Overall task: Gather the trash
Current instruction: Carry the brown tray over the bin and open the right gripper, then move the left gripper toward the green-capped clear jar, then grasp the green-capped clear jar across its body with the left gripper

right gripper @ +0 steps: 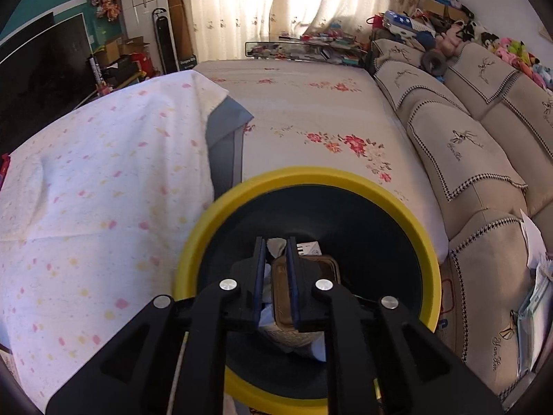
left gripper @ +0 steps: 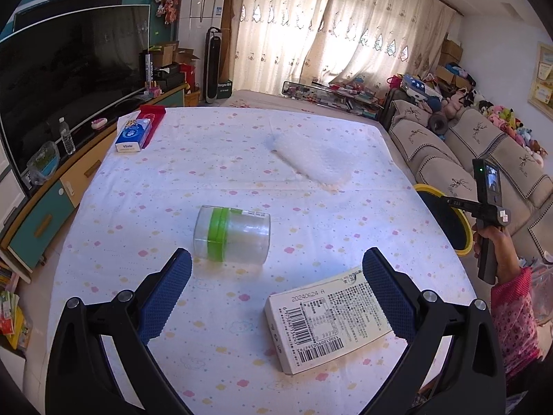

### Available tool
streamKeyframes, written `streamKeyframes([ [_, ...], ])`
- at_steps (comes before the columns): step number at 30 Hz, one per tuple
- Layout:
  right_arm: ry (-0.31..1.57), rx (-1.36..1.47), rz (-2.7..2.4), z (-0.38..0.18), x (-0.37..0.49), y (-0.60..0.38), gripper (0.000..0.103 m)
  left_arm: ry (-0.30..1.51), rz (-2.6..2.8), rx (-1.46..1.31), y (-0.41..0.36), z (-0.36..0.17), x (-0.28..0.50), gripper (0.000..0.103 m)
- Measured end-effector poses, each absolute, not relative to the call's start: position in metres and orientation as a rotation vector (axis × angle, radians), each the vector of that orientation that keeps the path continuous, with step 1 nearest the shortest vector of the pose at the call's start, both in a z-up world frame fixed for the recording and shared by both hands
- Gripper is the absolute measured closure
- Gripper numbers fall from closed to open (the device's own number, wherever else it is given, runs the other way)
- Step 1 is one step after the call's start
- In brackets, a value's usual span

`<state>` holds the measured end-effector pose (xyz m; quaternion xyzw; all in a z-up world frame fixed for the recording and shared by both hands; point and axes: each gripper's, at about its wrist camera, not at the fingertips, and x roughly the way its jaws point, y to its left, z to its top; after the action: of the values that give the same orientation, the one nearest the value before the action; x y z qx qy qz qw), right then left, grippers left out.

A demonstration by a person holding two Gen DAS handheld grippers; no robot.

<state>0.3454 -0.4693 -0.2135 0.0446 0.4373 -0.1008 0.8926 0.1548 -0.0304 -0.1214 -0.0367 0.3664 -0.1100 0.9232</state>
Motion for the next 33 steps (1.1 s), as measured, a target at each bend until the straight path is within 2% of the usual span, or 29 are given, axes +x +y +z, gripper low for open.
streamKeyframes([
  [6, 0.881, 0.129, -0.185, -0.215, 0.331, -0.464, 0.079, 0.768, -0.266, -0.026, -0.046, -0.125, 0.149, 0.005],
  [10, 0.847, 0.124, -0.157, -0.202, 0.320, -0.454, 0.077, 0.782, -0.271, -0.032, -0.047, -0.129, 0.152, 0.005],
  [18, 0.779, 0.108, -0.112, -0.173, 0.307, -0.435, 0.068, 0.812, -0.150, -0.003, -0.027, -0.146, 0.194, 0.005],
  [33, 0.782, 0.099, -0.059, -0.172, 0.301, -0.410, 0.065, 0.917, -0.100, 0.051, -0.020, -0.180, 0.255, 0.006],
])
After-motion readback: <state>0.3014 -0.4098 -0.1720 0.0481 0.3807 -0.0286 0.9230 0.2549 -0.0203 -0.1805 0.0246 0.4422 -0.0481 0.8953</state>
